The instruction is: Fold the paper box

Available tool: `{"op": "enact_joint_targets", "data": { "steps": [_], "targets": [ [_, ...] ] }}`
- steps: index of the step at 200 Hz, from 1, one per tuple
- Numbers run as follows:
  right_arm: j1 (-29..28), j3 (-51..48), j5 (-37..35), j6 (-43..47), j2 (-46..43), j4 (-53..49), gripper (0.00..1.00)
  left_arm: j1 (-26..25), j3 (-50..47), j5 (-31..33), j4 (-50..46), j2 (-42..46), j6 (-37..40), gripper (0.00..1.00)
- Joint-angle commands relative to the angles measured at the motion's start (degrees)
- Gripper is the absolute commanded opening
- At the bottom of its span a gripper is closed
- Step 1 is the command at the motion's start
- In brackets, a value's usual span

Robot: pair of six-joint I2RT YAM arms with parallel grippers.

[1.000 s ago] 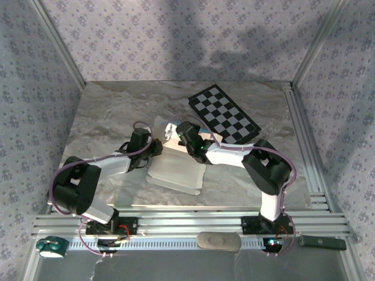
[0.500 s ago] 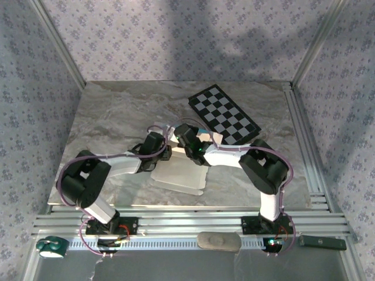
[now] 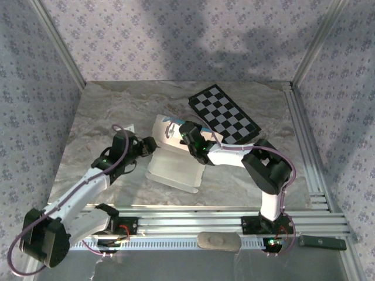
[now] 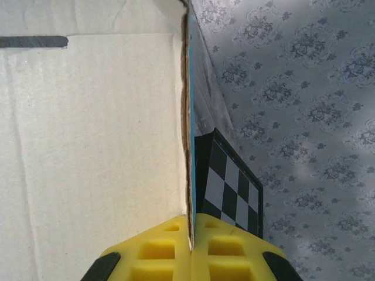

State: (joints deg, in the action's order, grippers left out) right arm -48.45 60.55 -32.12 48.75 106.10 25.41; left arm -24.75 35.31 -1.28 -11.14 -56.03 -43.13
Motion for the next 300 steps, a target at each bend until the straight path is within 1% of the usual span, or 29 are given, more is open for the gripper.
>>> {"op": "enact_joint_targets", "data": {
  "steps": [1,9,21,31,37,46,56,74,84,92,98,106,132,152,168,177,192,206,220,232,253,281,290,300],
  "targets": [
    [0.1,-1.4,1.5,1.3,-1.5,2.4,0.0,5.0,2.0,-7.5,-5.1,2.8,-5.2,0.6],
    [0.1,-2.0,2.0,2.2,-1.5,3.5,0.0,6.7,3.6,-8.9,-4.2,2.4,-2.4,0.58],
    [0.4,-2.6,2.5,3.4,-1.6,4.7,0.0,8.1,7.4,-7.9,-4.9,-1.0,4.8,0.56],
    [0.8,-2.6,3.4,3.8,-2.0,4.5,0.0,9.0,11.0,-5.4,-6.6,-6.4,10.9,0.52],
    [1.1,-2.8,4.2,4.0,-2.4,4.4,0.0,9.9,12.4,-6.4,-6.0,-9.7,14.0,0.48],
    [1.6,-3.1,5.6,4.1,-3.1,4.3,0.0,10.3,13.4,-8.4,-3.2,-14.4,18.4,0.42],
    [2.1,-3.4,6.9,4.4,-3.7,3.9,0.0,10.3,12.8,-9.1,1.5,-17.7,22.3,0.4],
    [3.4,-3.9,9.0,5.7,-4.7,3.4,0.0,10.4,8.7,-11.4,13.7,-19.8,25.3,0.35],
    [4.0,-4.1,10.0,6.4,-5.3,3.2,0.0,10.0,4.9,-12.1,22.1,-19.2,26.5,0.35],
    [4.5,-4.3,11.3,6.8,-6.0,2.9,0.0,9.3,1.6,-11.1,28.3,-18.9,27.5,0.38],
    [4.8,-4.3,12.5,7.1,-6.4,2.3,0.0,9.0,0.7,-10.1,30.5,-19.0,28.0,0.4],
    [5.1,-4.2,13.6,7.6,-6.7,2.2,0.0,8.7,0.5,-10.4,32.3,-20.0,28.6,0.42],
    [4.7,-2.5,13.3,10.1,-5.3,1.4,0.0,5.9,0.9,-12.4,35.3,-22.3,31.7,0.44],
    [4.2,-1.9,12.1,11.6,-3.8,1.9,0.0,5.8,-0.2,-13.2,37.0,-22.0,30.9,0.45],
    [3.9,-2.2,12.0,11.6,-3.4,2.7,0.0,5.3,-0.3,-13.7,36.6,-22.0,31.7,0.46],
    [3.7,-2.3,11.9,11.6,-3.4,2.5,0.0,4.5,0.9,-11.5,33.3,-22.8,33.4,0.47],
    [3.1,-2.4,11.6,12.2,-3.3,3.0,0.0,3.7,3.4,-5.8,28.7,-25.0,36.3,0.47],
    [2.7,-2.5,11.6,12.2,-3.4,3.0,0.0,3.7,2.3,-3.1,30.5,-25.5,36.7,0.48],
    [2.6,-2.7,11.7,11.8,-3.9,3.0,0.0,3.7,1.0,-3.0,32.8,-25.6,37.5,0.49],
    [2.7,-2.9,12.4,11.3,-4.2,2.7,0.0,3.7,1.1,-4.5,33.2,-26.1,38.2,0.49],
    [3.0,-3.5,13.8,11.1,-4.8,2.0,0.0,4.5,1.5,-11.1,35.8,-28.7,38.2,0.49],
    [3.5,-3.7,15.2,11.0,-5.6,0.9,0.0,4.7,2.6,-18.6,37.3,-31.2,37.9,0.44],
    [3.5,-3.8,15.6,10.8,-5.8,0.6,0.0,4.4,3.2,-19.4,36.4,-31.4,37.9,0.43],
    [3.7,-3.8,15.6,10.6,-6.0,0.6,0.0,3.9,3.2,-18.3,35.8,-31.2,38.2,0.39]
  ]
}}
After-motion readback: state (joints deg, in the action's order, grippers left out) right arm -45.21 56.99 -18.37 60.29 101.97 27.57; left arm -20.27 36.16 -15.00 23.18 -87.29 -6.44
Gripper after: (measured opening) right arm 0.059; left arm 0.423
